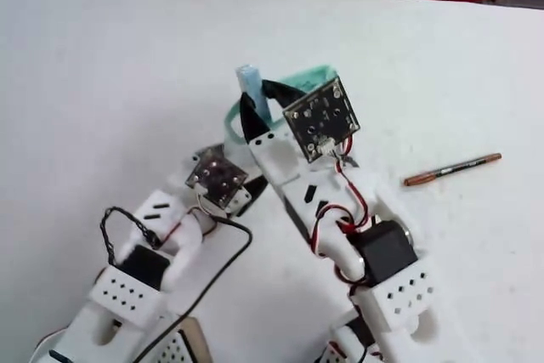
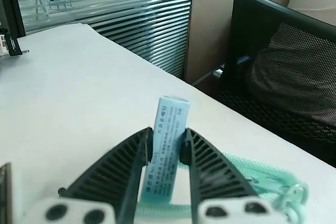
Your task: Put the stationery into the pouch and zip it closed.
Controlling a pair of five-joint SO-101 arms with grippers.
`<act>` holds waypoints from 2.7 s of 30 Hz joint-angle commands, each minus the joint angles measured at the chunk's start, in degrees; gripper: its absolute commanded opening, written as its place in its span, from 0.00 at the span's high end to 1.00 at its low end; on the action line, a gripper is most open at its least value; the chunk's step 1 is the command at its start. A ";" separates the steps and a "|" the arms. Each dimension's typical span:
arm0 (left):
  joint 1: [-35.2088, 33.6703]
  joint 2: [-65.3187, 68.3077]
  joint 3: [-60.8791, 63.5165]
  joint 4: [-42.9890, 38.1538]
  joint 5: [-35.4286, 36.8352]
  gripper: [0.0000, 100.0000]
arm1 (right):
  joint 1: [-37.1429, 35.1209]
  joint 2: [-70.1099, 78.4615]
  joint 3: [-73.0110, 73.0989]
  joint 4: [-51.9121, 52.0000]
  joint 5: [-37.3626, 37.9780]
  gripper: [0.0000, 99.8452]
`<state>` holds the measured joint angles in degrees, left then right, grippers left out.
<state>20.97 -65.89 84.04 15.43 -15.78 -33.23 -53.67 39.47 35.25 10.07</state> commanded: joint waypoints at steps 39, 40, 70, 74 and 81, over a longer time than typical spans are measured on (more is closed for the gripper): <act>0.22 0.04 -0.18 0.09 -0.44 0.73 | 4.35 -10.15 -1.05 5.49 -0.26 0.84; 0.22 0.04 -0.18 0.09 -0.44 0.73 | 4.44 -10.15 -1.58 5.49 -0.18 0.84; -0.13 -0.22 -0.18 0.09 -0.35 0.73 | 17.45 -9.45 -6.95 12.62 -3.16 0.81; -0.75 -0.22 -0.44 0.00 -0.09 0.73 | 29.76 -8.48 -6.95 18.51 -12.13 0.81; -7.25 -0.22 -1.76 0.00 5.63 0.73 | 33.71 2.77 1.23 19.65 -15.03 0.81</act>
<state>16.22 -65.89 84.04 15.43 -13.58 -0.62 -54.90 38.33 56.79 -4.09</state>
